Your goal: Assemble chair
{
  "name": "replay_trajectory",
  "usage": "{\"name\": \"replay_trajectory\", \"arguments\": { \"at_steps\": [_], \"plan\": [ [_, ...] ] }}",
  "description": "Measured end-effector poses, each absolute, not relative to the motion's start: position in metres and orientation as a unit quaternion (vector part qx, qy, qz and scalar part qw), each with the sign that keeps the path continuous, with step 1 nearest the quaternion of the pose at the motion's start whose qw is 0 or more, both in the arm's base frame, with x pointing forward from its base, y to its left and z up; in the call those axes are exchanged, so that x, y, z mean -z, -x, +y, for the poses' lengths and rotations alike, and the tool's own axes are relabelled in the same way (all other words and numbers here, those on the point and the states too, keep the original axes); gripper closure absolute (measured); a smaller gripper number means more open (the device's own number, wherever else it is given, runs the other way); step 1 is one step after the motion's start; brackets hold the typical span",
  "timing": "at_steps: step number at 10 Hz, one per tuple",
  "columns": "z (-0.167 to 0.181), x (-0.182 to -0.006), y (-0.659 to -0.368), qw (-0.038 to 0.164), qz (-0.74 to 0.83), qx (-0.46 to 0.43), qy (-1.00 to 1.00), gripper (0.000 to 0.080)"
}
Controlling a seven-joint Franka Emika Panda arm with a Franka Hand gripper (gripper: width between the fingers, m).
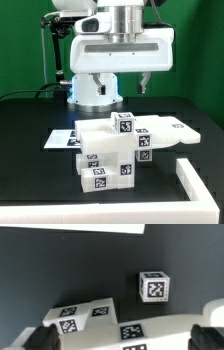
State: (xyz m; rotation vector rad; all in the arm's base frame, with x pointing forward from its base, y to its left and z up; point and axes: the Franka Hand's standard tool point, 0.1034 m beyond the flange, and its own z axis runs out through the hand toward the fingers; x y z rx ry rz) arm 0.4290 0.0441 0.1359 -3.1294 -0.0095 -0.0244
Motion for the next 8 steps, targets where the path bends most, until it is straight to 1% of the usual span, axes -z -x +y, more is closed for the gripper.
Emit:
{"name": "replay_trajectory", "arguments": {
  "at_steps": [4, 5, 6, 7, 8],
  "plan": [
    [0.044, -0.135, -0.428, 0.006, -0.002, 0.008, 1.0, 0.0151],
    [0.045, -0.13, -0.419, 0.006, 0.0, 0.011, 1.0, 0.0151],
    [0.044, -0.118, -0.411, 0.004, 0.001, 0.015, 1.0, 0.0151],
    [0.043, -0.107, -0.409, -0.001, 0.0, 0.018, 1.0, 0.0151],
    [0.044, -0.096, -0.412, -0.007, 0.001, 0.024, 1.0, 0.0151]
  ]
}}
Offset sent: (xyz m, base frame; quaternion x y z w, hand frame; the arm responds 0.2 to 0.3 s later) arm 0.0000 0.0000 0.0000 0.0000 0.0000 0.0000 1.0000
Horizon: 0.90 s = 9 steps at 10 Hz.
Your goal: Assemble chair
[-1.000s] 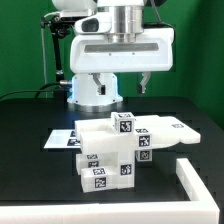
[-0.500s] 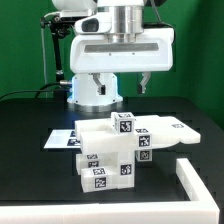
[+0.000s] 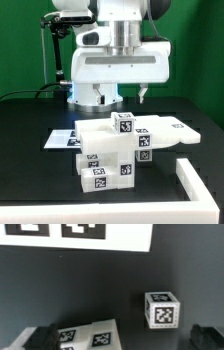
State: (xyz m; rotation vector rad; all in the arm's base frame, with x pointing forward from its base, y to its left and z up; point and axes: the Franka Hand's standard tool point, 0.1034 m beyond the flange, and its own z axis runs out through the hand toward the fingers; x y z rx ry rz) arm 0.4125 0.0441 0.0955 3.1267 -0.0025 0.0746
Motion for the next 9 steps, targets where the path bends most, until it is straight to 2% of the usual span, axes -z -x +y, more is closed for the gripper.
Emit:
{"name": "replay_trajectory", "arguments": {
  "at_steps": [1, 3, 6, 9],
  "plan": [
    [0.045, -0.087, -0.419, 0.013, 0.002, -0.025, -1.0, 0.0151],
    [0.046, -0.087, -0.443, 0.017, 0.003, -0.035, -0.999, 0.0151],
    [0.041, -0.084, -0.461, 0.021, 0.014, -0.041, -0.999, 0.0151],
    [0.047, -0.091, -0.487, 0.022, 0.019, -0.056, -0.998, 0.0151]
  ]
}}
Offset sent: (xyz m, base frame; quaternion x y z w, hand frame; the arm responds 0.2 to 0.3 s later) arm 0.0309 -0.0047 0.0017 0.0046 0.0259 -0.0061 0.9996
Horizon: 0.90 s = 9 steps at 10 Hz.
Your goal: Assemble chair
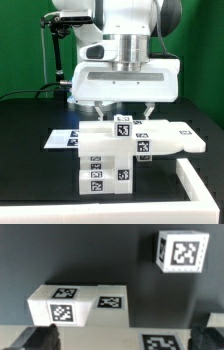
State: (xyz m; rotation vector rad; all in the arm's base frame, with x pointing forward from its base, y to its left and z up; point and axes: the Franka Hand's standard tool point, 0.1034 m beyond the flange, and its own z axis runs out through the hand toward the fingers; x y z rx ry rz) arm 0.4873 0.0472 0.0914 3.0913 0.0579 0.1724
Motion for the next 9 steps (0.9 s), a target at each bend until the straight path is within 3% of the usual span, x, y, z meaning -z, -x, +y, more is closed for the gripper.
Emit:
{"name": "replay_trajectory", "arguments": {
  "at_steps": [4, 8, 9],
  "plan": [
    [0.049, -0.094, -0.504, 0.026, 0.044, -0.074, -0.996, 0.0151],
    [0.049, -0.093, -0.501, 0.026, 0.044, -0.072, -0.996, 0.0151],
    [0.055, -0.09, -0.489, 0.022, 0.044, -0.065, -0.997, 0.0151]
  ]
}}
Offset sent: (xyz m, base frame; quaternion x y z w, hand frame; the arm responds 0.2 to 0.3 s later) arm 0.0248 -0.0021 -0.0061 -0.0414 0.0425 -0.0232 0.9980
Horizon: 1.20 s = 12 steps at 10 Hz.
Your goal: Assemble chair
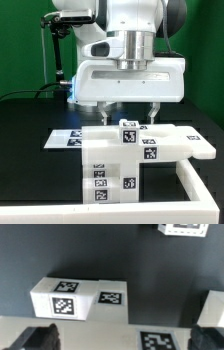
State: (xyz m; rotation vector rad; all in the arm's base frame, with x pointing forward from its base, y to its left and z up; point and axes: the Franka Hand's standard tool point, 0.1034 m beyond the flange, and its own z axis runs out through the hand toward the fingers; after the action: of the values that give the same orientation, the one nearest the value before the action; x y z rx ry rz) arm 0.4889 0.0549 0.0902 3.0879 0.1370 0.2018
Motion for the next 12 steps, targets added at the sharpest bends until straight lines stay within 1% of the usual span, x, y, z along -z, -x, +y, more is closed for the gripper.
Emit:
{"name": "replay_trajectory", "arguments": {
  "at_steps": [2, 3, 6, 7, 8, 10, 12],
  "plan": [
    [0.07, -0.077, -0.471, 0.02, 0.047, -0.055, -0.997, 0.0151],
    [0.07, -0.072, -0.467, 0.022, 0.053, -0.056, -0.997, 0.0151],
    [0.069, -0.071, -0.467, 0.023, 0.055, -0.057, -0.997, 0.0151],
    [0.067, -0.068, -0.465, 0.021, 0.045, -0.055, -0.997, 0.0151],
    [0.062, -0.06, -0.457, 0.017, 0.021, -0.048, -0.998, 0.0151],
    [0.067, -0.044, -0.441, 0.02, 0.023, -0.038, -0.999, 0.0151],
    [0.068, -0.033, -0.434, 0.023, 0.025, -0.032, -0.999, 0.0151]
  ]
}}
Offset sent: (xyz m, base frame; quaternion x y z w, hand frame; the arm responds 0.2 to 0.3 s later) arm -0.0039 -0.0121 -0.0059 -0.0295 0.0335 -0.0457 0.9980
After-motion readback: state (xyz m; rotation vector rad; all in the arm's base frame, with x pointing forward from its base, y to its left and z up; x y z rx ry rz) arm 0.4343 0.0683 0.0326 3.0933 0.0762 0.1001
